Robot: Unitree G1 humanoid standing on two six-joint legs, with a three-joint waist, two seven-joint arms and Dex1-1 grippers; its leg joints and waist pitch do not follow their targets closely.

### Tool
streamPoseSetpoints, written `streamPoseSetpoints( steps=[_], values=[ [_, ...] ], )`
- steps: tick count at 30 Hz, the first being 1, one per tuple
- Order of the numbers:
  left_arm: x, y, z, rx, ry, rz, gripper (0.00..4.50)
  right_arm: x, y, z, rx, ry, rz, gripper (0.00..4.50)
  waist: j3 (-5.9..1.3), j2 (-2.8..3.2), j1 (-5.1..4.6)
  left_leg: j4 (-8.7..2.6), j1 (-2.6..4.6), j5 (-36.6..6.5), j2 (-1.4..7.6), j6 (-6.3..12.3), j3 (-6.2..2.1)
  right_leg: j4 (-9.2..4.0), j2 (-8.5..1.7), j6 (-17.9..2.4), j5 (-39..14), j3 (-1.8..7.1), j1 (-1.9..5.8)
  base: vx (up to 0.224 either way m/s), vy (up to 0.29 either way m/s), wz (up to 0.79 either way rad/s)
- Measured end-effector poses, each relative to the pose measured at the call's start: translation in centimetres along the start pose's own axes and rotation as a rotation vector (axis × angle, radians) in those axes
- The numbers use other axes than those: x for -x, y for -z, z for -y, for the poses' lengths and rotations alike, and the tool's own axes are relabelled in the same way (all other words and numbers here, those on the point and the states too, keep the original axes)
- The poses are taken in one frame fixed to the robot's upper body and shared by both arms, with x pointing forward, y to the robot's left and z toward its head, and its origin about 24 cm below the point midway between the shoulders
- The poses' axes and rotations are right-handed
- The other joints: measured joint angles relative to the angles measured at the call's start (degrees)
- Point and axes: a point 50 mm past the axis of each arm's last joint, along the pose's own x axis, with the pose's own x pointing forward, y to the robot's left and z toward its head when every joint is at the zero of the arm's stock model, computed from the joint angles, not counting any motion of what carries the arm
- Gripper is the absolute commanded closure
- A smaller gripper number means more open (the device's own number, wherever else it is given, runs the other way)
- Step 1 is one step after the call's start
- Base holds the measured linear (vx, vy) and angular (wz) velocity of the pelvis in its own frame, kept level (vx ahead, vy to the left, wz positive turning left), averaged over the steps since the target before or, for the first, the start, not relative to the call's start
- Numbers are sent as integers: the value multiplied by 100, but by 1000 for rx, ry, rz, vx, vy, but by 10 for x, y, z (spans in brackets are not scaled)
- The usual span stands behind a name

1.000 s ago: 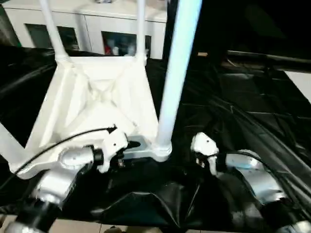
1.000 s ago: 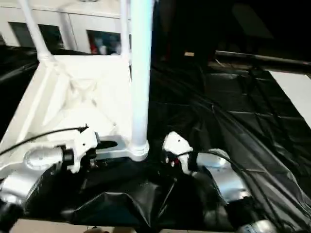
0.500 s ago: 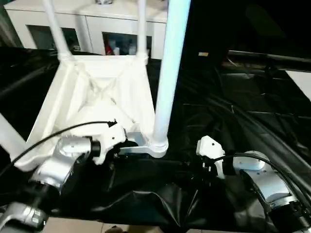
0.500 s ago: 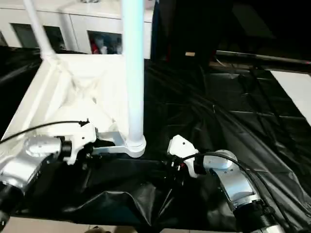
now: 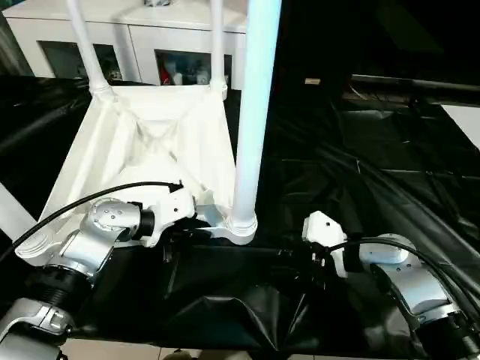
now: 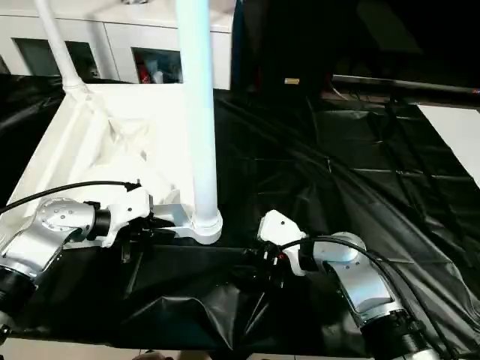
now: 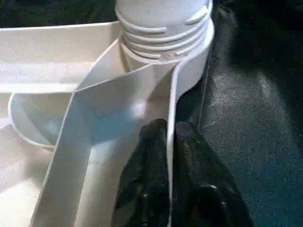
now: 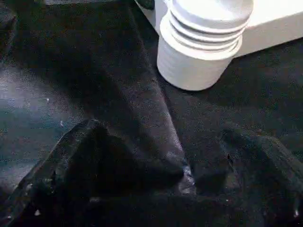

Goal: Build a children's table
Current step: Rotate table base

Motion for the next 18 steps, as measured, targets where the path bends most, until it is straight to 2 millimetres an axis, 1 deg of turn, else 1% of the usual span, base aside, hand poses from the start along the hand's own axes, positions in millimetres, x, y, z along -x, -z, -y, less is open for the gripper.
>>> streamPoseSetpoints(
  steps=[1, 2, 5, 14, 18],
  values=[
    [1, 0, 0, -7, 6, -7, 426, -1, 0, 0, 1, -3, -1, 21, 0, 0, -28, 0, 0, 0, 0, 0, 0, 0, 0, 0, 0, 1, 0, 0, 0, 0],
    [1, 0, -1, -9, 6, -7, 440, -1, 0, 0, 1, -3, -2, 21, 0, 0, -40, 0, 1, 0, 0, 0, 0, 0, 0, 0, 0, 1, -1, 0, 0, 0],
    [1, 1, -1, -8, 10, -10, 449, -1, 0, -1, 1, -3, -2, 21, -2, 4, -49, 0, 2, 0, 0, 0, 0, 0, 1, 0, 0, 0, -3, 0, 0, 0],
    [4, 3, -1, -5, 24, -21, 449, -3, -1, -1, -3, -4, 8, 21, -4, 7, -65, 0, 16, 0, 2, 0, -1, 0, 1, -1, -1, 0, -4, 0, 0, 0],
    [3, 4, 3, 37, 17, 9, 449, -16, -18, 1, -36, 17, 141, 21, -10, 19, -69, 0, 21, -1, 2, -1, -1, 0, 1, -1, 0, -2, -6, 0, 0, 0]
  ],
)
